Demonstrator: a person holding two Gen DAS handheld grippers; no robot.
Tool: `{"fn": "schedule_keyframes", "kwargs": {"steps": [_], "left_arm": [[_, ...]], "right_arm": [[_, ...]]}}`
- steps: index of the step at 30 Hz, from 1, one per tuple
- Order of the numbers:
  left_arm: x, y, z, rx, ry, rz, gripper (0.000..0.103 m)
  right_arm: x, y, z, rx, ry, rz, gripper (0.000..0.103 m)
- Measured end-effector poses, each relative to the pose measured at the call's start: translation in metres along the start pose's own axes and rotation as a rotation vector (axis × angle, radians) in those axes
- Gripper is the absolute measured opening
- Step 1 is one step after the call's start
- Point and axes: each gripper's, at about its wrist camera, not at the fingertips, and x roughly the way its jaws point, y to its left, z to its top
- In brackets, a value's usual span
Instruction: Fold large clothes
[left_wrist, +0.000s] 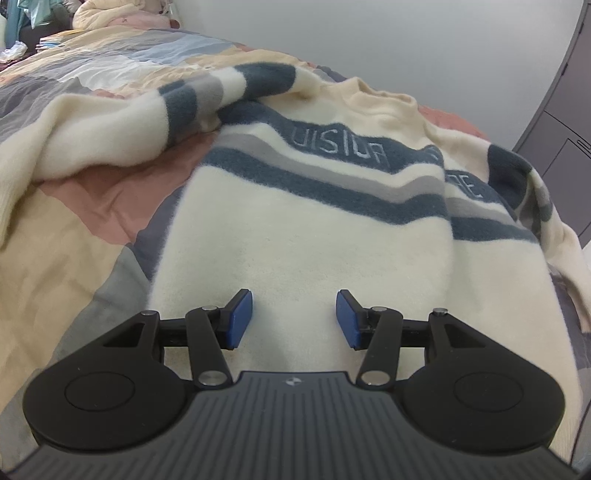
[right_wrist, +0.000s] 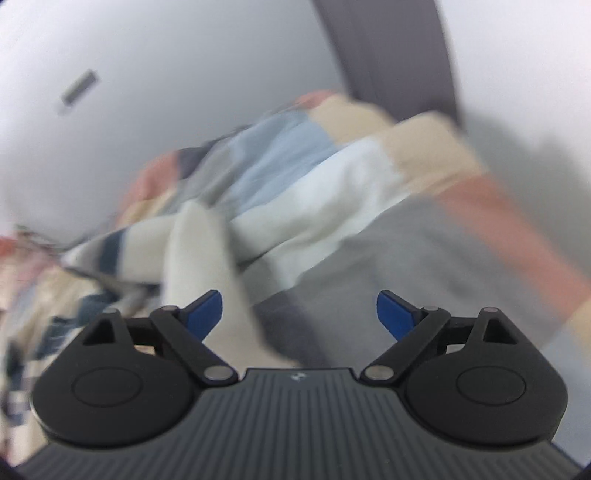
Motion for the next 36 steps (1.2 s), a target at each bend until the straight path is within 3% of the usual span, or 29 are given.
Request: {"fn": "schedule_keyframes", "kwargs": {"steps": [4,8,12,15,20,21,24,31,36], "left_arm": [[0.001,-0.004,-0.001,0.01,-0.009,0.021,0.057],[0.001,-0.007,-0.001,0.018,-0.016,0.039,0.057],[0.003,-0.009,-0.002,0.02,-0.026,0.056,0.057],[0.004,-0.011,-0.002,0.028,-0.03,0.065,0.057],[0.004,-0.011,-0.001,0.032,-0.034,0.065,0.057],[0.004,-0.01,-0.001,0.03,-0.034,0.064,0.057],[0.003,-0.009,0.0,0.026,-0.038,0.061,0.057],[-0.003,-0.009,0.001,0.037,-0.048,0.04,0.057],[-0.009,-0.01,0.001,0.058,-0.054,0.026,0.057]], "right_arm": [[0.013,0.02,-0.022,-0.152,0.021,0.067,0.092],[0.012,0.032,-0.035,-0.246,-0.024,0.142,0.092],[0.014,0.056,-0.055,-0.477,-0.049,0.091,0.091],[0.023,0.062,-0.059,-0.55,-0.052,0.057,0.09],[0.037,0.076,-0.055,-0.666,-0.078,-0.048,0.05],[0.038,0.079,-0.051,-0.68,-0.083,-0.058,0.036],[0.033,0.085,-0.036,-0.657,-0.105,-0.043,0.02],[-0.011,0.101,0.024,-0.603,-0.162,-0.019,0.016],[-0.048,0.107,0.079,-0.467,-0.196,-0.013,0.015]]}}
